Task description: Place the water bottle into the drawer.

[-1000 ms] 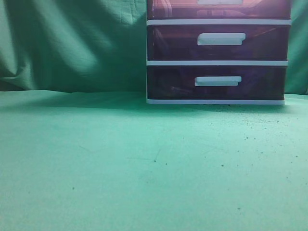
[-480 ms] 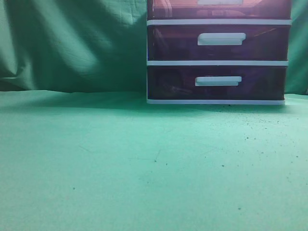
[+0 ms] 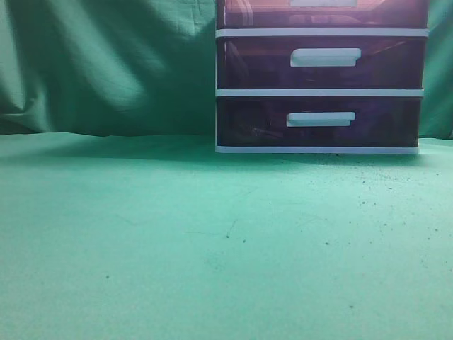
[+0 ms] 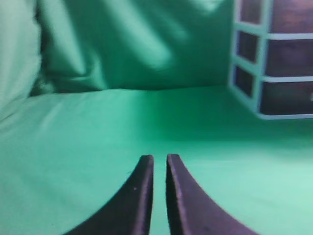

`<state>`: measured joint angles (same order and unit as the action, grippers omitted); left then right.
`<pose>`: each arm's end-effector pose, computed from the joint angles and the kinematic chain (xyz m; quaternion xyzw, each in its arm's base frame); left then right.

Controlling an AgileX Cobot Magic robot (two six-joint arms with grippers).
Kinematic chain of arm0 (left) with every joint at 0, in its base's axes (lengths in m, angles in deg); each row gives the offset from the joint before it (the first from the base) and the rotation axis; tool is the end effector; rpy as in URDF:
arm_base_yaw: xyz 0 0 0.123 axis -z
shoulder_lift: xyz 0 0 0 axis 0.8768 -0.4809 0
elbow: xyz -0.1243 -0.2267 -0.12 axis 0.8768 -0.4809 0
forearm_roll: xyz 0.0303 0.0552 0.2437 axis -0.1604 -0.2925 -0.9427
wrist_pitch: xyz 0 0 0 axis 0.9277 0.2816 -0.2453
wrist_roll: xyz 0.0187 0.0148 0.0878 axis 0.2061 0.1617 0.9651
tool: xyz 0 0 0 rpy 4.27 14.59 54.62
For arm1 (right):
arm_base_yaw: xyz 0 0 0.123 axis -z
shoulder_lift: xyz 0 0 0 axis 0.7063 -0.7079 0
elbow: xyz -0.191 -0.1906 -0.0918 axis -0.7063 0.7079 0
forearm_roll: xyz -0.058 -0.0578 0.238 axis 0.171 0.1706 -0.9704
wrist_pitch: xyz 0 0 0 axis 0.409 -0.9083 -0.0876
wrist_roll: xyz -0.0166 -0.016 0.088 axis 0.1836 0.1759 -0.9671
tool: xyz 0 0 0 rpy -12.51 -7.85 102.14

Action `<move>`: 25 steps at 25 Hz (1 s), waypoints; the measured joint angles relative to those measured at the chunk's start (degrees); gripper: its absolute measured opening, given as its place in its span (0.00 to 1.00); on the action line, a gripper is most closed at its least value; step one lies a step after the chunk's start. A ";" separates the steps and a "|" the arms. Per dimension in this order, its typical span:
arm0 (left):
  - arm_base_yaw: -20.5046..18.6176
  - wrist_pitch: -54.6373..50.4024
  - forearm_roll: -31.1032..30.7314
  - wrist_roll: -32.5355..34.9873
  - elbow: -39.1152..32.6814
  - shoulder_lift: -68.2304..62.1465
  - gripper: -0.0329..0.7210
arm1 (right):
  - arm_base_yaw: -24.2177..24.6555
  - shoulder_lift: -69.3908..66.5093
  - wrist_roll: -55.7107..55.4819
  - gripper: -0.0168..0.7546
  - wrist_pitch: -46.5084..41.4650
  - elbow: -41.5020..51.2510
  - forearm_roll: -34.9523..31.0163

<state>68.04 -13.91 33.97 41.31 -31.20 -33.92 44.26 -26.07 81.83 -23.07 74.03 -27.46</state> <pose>0.0569 -0.0046 0.2125 0.0405 0.7079 -0.0266 0.7047 0.0522 0.0043 0.1694 -0.0058 0.8103 0.0280 0.5853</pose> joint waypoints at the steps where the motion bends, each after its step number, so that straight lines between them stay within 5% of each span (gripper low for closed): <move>1: -2.85 1.97 0.36 -0.40 -1.92 0.00 0.11 | 0.00 0.00 0.00 0.02 0.00 0.00 0.00; 8: -12.22 -4.80 0.80 -1.12 -2.88 1.13 0.11 | 0.00 0.00 0.00 0.02 -0.11 0.00 0.00; 25: -12.88 -14.71 0.74 -1.12 -2.88 1.74 0.11 | 0.00 0.00 0.00 0.02 -0.12 0.00 0.00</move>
<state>55.16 -28.62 34.71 40.19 -34.08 -32.18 44.26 -26.07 81.83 -23.19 74.03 -27.46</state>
